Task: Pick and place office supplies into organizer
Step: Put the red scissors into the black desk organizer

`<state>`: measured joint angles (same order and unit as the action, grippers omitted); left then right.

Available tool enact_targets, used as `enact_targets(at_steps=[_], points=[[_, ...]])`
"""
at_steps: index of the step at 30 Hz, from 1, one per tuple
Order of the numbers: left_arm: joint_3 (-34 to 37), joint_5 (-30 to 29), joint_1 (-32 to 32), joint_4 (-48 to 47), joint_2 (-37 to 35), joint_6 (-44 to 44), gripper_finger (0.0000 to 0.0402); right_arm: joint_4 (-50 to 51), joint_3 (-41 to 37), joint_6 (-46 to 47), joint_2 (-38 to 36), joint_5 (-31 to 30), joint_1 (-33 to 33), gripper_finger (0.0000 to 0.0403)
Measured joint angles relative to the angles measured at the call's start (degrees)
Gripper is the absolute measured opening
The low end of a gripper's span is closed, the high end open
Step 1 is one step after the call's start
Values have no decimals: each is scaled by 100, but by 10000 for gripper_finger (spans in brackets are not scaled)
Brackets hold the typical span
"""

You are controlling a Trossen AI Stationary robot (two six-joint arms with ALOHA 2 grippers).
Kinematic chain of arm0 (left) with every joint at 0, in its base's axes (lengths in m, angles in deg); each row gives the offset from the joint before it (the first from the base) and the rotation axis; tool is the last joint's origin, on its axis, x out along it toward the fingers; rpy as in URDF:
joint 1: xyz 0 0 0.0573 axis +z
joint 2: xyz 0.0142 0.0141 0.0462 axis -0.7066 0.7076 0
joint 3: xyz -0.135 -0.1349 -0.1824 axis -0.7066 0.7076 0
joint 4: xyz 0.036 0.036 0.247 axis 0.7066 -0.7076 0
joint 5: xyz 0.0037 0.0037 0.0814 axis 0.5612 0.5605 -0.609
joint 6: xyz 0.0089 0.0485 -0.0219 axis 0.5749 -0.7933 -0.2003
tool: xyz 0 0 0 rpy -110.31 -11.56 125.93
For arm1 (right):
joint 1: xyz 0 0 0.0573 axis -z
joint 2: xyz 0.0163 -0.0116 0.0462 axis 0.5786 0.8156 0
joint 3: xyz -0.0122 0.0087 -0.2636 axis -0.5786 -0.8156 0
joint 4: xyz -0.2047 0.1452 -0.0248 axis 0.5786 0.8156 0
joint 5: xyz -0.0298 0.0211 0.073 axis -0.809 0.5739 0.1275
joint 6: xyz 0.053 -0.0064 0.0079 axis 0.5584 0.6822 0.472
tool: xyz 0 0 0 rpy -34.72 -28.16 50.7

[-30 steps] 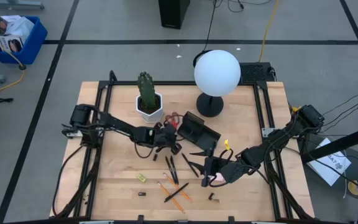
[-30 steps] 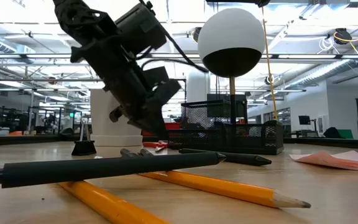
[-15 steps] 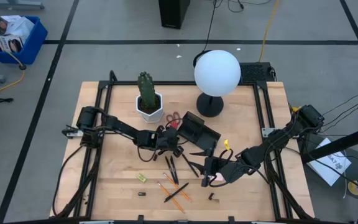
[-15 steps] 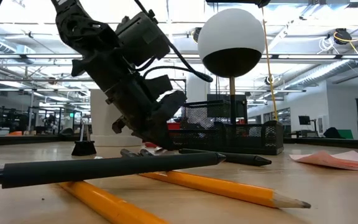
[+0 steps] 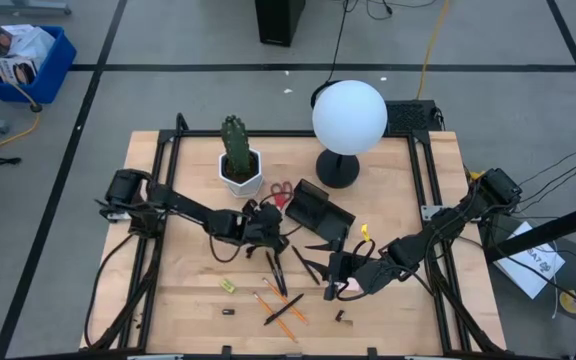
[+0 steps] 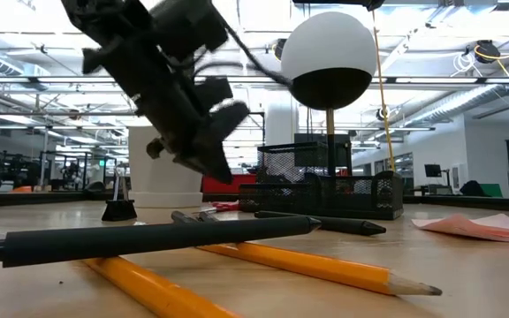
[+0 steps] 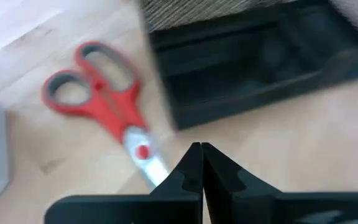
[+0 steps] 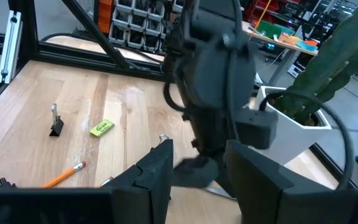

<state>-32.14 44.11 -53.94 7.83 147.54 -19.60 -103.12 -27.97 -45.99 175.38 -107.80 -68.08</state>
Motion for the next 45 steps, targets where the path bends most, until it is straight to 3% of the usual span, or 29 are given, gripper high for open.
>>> enact_targets(at_steps=[5,13,25,38,45], points=[[18,-119,96,-184,100,-21,2,3,0,-7,0,0,0,144],[7,387,296,-193,181,33,1,1,0,-1,0,2,0,144],[83,555,281,-557,177,519,2,-1,0,28,0,2,0,144],[873,887,-319,191,141,1455,1,-4,0,28,0,4,0,144],[911,615,-770,151,163,1742,1,-30,0,28,0,4,0,144]])
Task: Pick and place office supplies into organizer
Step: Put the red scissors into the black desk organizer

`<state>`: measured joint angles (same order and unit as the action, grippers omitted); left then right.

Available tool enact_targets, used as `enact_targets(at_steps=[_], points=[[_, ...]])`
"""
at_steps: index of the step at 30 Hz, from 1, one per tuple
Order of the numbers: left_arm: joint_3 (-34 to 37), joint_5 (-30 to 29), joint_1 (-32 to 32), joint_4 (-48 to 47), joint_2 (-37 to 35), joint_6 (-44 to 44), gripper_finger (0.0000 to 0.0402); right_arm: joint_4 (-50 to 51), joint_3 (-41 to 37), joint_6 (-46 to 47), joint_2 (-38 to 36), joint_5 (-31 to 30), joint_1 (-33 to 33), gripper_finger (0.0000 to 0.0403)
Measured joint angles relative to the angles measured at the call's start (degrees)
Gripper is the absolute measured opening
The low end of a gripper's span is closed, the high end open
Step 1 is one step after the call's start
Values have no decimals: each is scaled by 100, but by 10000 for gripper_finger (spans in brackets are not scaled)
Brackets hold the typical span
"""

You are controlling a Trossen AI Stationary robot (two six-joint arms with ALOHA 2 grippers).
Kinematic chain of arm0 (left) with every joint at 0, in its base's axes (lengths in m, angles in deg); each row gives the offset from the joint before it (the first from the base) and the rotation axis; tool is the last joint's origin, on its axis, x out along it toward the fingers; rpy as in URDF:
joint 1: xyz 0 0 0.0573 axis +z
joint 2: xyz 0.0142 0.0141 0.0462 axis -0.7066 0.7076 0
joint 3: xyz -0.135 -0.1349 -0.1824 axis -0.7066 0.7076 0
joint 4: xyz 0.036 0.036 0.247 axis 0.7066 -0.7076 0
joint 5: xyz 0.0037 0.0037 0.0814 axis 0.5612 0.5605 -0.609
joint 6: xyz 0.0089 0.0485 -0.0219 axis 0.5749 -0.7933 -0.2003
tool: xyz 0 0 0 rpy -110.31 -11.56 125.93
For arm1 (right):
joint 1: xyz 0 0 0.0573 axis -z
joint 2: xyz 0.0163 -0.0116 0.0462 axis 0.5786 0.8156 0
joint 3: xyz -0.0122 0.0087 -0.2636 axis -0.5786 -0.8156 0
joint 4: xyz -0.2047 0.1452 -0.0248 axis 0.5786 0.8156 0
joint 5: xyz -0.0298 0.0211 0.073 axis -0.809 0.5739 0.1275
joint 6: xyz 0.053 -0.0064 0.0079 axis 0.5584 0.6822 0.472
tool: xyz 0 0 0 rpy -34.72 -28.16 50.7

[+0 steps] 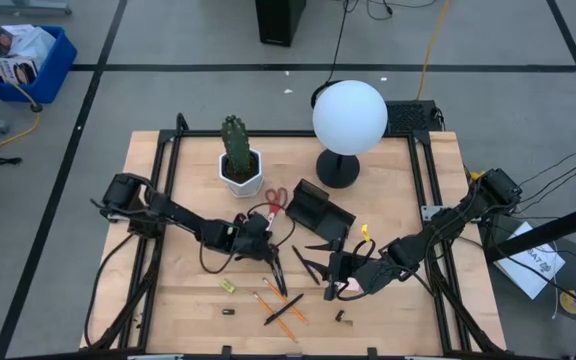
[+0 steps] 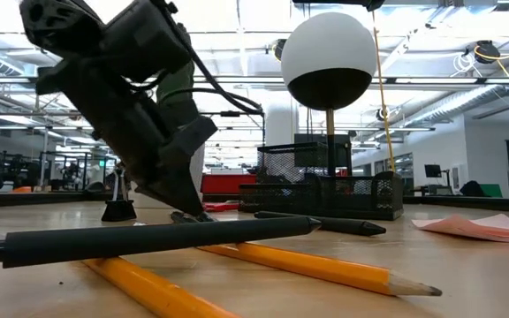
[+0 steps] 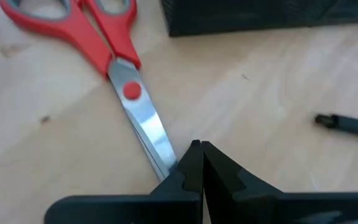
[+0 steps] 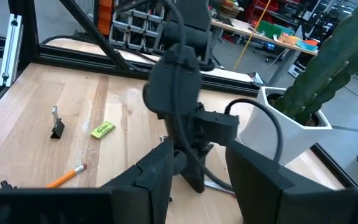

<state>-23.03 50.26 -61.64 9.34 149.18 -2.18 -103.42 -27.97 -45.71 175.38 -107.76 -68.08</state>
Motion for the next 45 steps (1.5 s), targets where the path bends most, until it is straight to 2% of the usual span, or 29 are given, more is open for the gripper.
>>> enact_targets(at_steps=[8,15,20,25,31,33,40,45], points=[[16,-203,-478,-65,-27,374,2,-11,0,0,0,0,-9,144],[82,-434,-697,-248,-805,110,25,-99,0,-32,0,0,-33,144],[49,-628,-366,-187,-1497,-290,58,-126,0,-42,0,0,-33,144],[38,-589,138,-47,-1789,-632,118,-140,0,-42,0,0,-37,144],[36,508,989,483,-1801,-829,198,7,0,-24,0,-2,-110,144],[36,710,1197,572,-1801,-827,216,134,0,-22,0,-1,-214,144],[-126,649,1472,516,-1800,-818,227,255,0,-61,0,-26,-454,144],[-730,581,1307,400,-1503,-1083,227,478,0,-141,0,-28,-492,144]])
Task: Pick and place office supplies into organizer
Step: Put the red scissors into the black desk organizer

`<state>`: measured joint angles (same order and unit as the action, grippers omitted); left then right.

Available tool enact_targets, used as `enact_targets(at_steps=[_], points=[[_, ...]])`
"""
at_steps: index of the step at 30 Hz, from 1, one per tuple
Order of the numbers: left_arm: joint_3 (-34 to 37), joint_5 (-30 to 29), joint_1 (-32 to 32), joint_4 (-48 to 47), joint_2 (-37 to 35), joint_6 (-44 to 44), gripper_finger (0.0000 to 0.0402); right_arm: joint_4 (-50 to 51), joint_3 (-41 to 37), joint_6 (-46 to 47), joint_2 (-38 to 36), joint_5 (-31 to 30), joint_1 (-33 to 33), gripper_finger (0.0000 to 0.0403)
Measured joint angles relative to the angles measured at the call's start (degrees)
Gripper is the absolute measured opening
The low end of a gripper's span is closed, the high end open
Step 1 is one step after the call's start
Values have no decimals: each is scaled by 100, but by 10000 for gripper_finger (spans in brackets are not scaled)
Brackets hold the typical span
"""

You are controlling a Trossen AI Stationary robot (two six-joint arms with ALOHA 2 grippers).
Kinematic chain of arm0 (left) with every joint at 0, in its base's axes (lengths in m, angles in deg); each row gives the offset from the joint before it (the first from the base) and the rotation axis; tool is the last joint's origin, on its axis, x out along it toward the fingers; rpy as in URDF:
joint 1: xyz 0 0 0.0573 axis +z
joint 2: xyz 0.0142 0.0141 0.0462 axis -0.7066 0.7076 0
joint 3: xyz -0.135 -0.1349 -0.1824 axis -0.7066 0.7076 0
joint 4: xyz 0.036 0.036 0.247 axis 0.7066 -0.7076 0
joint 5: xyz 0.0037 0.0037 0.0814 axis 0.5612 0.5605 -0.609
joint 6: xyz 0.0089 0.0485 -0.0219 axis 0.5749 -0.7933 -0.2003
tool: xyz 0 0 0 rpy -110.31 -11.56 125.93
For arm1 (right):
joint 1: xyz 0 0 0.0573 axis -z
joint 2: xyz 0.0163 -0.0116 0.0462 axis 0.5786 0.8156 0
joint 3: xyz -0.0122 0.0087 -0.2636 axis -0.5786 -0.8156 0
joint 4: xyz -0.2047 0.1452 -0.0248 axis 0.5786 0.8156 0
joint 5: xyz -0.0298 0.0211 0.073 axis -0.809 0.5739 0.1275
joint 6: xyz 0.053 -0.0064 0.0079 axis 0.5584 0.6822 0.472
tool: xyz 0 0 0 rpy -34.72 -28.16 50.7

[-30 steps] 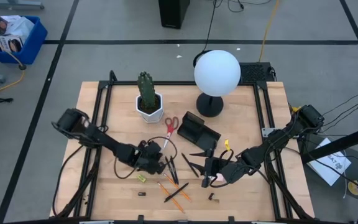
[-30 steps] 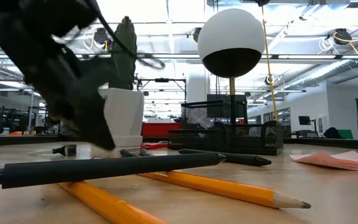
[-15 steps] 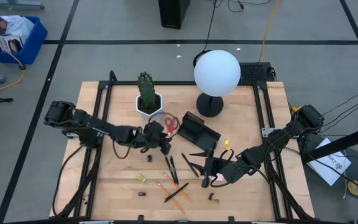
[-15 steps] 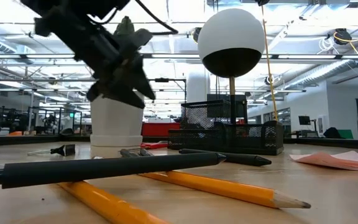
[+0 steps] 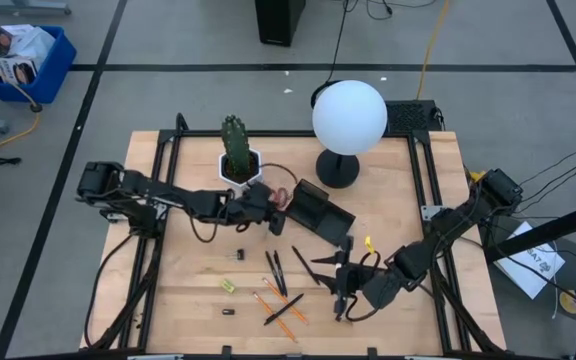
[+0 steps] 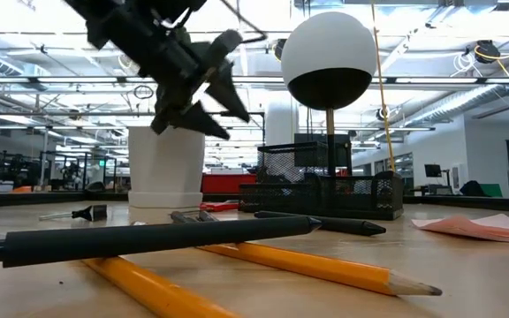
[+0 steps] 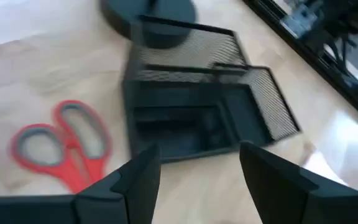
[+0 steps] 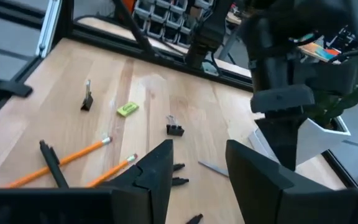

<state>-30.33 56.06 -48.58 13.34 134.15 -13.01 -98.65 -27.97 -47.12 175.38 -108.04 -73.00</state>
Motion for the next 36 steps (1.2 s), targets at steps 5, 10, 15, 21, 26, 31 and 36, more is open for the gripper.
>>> enact_targets(at_steps=[5,10,15,21,26,31,36], points=[[-1032,-7,196,-1072,514,-171,228,183,2,-12,0,-7,2,144],[-1892,-22,374,-2682,882,-101,228,241,2,36,0,-2,-24,144],[-2095,9,426,-3217,1107,-119,227,249,2,-91,0,0,-50,144],[-2087,82,498,-3460,1412,-131,227,184,7,-166,0,0,-50,144],[-2088,98,560,-3487,1553,-213,227,95,7,-252,0,-3,-50,144],[-2095,51,654,-3537,1610,-215,227,111,4,-240,-1,-7,-50,144],[-2088,19,686,-3442,1735,-196,227,111,4,-229,0,-9,-50,144]])
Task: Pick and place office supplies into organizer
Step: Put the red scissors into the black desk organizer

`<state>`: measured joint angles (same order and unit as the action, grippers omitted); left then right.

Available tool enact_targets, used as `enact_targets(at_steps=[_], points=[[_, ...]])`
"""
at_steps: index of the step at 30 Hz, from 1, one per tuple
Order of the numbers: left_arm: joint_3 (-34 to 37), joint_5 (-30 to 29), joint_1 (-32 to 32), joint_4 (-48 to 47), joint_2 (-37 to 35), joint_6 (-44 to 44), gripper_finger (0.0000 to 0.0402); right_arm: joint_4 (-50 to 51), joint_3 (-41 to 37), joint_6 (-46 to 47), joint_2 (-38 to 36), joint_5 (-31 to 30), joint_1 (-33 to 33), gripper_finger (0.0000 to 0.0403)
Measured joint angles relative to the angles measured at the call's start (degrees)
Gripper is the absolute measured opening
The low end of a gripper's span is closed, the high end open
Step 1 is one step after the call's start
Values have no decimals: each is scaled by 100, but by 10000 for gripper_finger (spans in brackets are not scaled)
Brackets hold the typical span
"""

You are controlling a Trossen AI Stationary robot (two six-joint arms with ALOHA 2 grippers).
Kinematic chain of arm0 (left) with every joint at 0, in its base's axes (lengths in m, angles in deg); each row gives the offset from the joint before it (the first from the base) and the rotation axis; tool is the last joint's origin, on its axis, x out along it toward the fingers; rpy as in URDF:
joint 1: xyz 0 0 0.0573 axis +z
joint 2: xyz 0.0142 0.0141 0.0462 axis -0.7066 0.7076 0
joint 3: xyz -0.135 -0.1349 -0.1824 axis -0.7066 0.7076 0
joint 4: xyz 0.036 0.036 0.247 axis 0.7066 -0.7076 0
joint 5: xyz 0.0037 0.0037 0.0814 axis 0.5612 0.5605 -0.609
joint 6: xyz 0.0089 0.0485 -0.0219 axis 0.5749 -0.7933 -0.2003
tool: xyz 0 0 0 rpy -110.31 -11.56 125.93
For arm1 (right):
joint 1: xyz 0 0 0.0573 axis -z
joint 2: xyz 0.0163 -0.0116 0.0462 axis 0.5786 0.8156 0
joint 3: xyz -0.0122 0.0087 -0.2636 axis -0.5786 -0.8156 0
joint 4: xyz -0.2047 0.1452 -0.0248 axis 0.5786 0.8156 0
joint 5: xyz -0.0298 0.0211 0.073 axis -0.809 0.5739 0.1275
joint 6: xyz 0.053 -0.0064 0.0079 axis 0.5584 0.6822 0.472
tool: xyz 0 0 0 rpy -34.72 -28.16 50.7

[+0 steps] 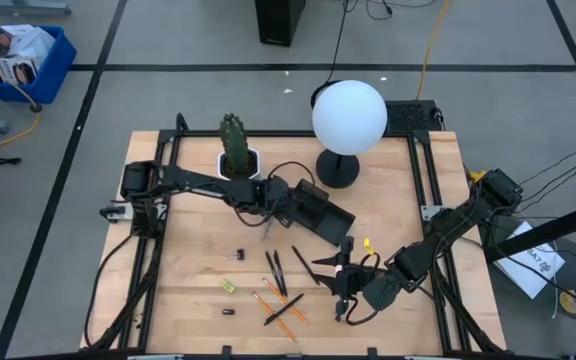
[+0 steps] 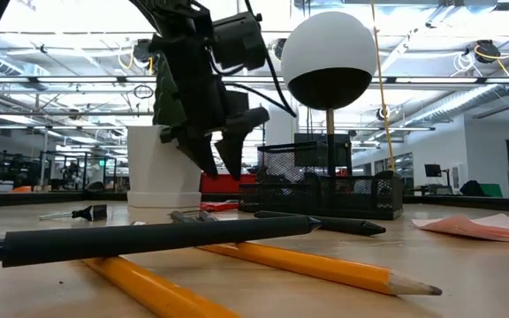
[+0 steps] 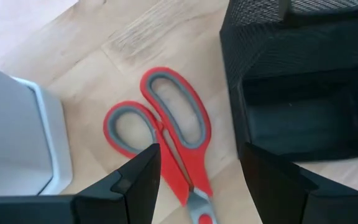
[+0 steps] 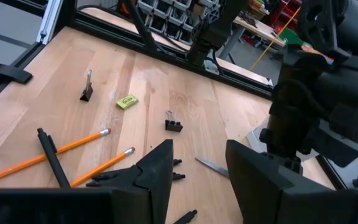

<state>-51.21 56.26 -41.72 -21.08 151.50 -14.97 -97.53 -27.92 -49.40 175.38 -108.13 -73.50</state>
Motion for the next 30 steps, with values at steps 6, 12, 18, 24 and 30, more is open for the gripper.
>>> enact_targets(at_steps=[6,12,18,24,30], points=[[0,-3,0,43,159,19,227,-1,0,20,-2,4,0,144],[0,-160,0,70,266,24,227,-1,0,22,0,7,0,144],[0,-328,0,181,262,27,227,-12,0,24,-1,9,0,144],[0,-295,9,184,262,136,227,-45,0,24,-2,11,0,144],[0,-264,20,225,361,179,227,-43,0,175,-2,13,0,144]])
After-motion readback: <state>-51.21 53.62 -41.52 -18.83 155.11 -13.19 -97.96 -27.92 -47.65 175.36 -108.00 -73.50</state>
